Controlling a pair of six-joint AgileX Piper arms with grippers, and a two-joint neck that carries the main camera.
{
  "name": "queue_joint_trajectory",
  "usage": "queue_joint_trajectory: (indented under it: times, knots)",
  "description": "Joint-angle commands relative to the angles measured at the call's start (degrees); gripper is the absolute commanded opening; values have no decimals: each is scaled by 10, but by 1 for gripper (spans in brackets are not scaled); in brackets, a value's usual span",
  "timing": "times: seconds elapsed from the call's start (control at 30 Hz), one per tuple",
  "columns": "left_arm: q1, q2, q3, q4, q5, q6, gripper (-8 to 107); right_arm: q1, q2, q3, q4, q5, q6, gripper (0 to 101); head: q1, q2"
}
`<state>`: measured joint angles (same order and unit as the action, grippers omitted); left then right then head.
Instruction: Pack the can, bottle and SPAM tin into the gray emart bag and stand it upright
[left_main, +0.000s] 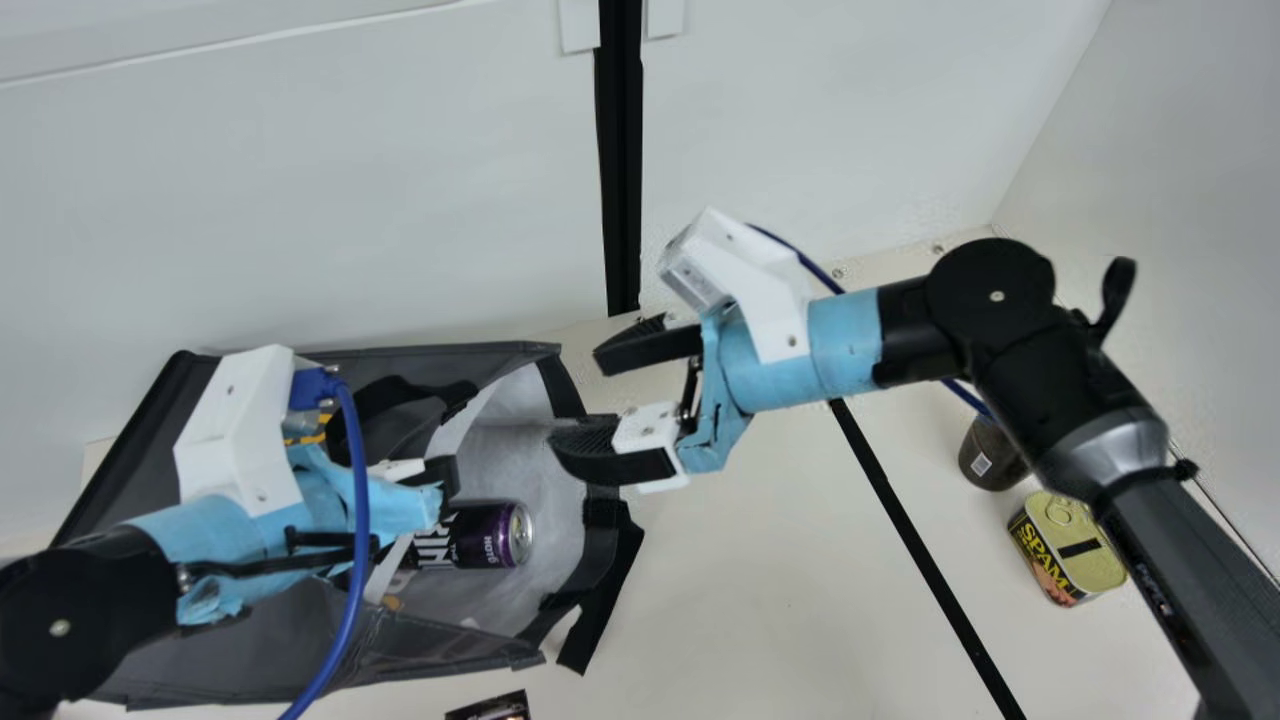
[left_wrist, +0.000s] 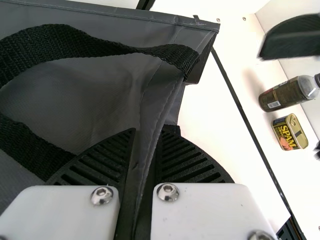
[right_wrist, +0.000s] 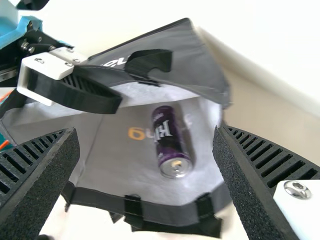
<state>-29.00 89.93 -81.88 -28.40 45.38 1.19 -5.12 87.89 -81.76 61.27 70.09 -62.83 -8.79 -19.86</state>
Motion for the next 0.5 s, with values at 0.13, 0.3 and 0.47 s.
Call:
queue_joint_trajectory:
  times: [0.13, 0.3, 0.47]
  knots:
    - [0, 0, 0, 0, 0, 0, -8, -37, -19, -15, -37, -2, 12, 95, -12, -1]
    - [0, 0, 0, 0, 0, 0, -8, -65, -32, -33, -68, -2, 22, 95, -12, -1]
    - [0, 0, 0, 0, 0, 0, -8, -97, -43, -53, -101, -2, 36, 95, -12, -1]
